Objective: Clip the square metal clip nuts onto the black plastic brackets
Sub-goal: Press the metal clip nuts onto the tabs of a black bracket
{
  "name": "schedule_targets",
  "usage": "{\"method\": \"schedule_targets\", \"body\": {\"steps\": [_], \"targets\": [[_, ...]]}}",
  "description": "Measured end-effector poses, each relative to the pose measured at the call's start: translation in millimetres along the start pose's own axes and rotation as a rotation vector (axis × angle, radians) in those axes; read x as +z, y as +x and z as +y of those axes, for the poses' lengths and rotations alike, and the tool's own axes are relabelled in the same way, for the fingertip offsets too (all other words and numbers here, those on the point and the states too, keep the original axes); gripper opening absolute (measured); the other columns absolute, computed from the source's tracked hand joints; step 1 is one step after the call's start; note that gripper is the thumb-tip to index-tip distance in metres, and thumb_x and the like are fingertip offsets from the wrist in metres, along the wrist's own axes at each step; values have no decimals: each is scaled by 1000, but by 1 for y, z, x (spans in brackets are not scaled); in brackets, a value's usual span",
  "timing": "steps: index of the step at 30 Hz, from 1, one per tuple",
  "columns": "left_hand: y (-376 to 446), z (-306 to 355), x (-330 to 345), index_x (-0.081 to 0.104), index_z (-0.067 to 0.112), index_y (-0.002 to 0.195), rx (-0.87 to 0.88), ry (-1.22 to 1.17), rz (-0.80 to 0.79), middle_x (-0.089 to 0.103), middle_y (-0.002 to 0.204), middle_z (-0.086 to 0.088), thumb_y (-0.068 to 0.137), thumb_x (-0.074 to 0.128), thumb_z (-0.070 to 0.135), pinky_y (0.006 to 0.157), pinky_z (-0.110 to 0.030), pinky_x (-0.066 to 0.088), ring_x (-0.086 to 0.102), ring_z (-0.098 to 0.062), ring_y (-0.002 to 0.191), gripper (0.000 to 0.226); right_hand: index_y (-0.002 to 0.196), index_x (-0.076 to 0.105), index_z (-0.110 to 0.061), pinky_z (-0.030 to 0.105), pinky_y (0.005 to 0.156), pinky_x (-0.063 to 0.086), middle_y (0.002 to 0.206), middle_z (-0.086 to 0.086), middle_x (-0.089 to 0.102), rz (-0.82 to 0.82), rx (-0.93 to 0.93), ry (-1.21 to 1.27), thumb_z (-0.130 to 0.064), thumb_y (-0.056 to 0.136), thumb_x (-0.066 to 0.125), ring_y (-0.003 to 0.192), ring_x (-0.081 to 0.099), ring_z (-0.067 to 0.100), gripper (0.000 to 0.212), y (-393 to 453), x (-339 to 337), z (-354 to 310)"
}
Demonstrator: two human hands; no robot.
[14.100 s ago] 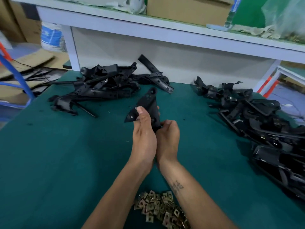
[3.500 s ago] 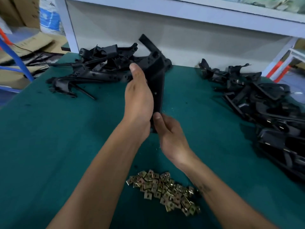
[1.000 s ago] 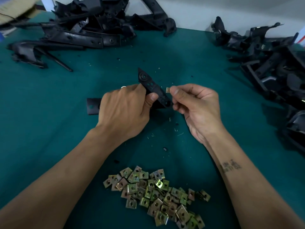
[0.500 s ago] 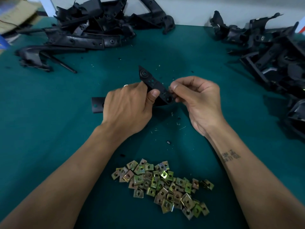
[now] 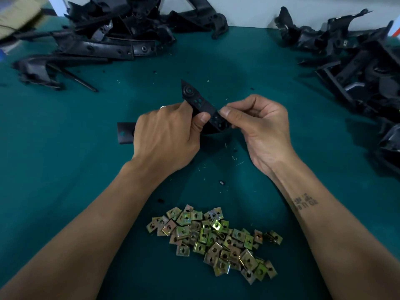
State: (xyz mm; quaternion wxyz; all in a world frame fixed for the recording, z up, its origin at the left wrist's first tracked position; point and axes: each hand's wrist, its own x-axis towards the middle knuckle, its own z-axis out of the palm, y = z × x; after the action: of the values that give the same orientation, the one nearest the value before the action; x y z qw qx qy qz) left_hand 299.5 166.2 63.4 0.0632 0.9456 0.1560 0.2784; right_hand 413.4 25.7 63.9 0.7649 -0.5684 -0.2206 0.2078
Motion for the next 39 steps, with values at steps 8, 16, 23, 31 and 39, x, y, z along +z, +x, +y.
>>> {"method": "schedule_targets", "body": {"steps": [8,16,23,31,39], "targets": [[0,1,-1,39,19,80,6,-21,2,62,72,-9,101,25,52,53,-32,17,56,-39,61,42,73,70,-7,31,83,54,75,5,71,23,-14,-18,12,78,77,79,62,22,21,0,1,1],[0,1,0,43,17,80,13,-9,-10,62,73,-9,101,25,52,53,-33,21,56,-39,62,45,72,71,-7,34,83,52,74,10,70,17,14,30,12,79,76,78,60,25,21,1,2,1],[0,-1,0,40,18,79,14,-28,-7,61,71,-8,100,24,53,53,-33,21,55,-38,61,44,71,71,-8,36,86,52,75,7,70,5,-2,2,12,76,76,76,63,21,21,1,1,1],[0,-2,-1,36,19,77,24,-43,12,60,68,-8,101,25,54,52,-30,15,55,-38,58,43,67,74,-16,26,80,54,77,2,72,2,-66,-47,8,75,79,77,65,16,26,0,2,3],[0,-1,-2,36,19,76,17,-38,30,60,68,-8,101,29,52,53,-31,16,55,-39,58,42,65,74,-17,27,80,54,79,2,74,-12,-68,-82,7,74,79,80,67,15,26,1,2,3]]}}
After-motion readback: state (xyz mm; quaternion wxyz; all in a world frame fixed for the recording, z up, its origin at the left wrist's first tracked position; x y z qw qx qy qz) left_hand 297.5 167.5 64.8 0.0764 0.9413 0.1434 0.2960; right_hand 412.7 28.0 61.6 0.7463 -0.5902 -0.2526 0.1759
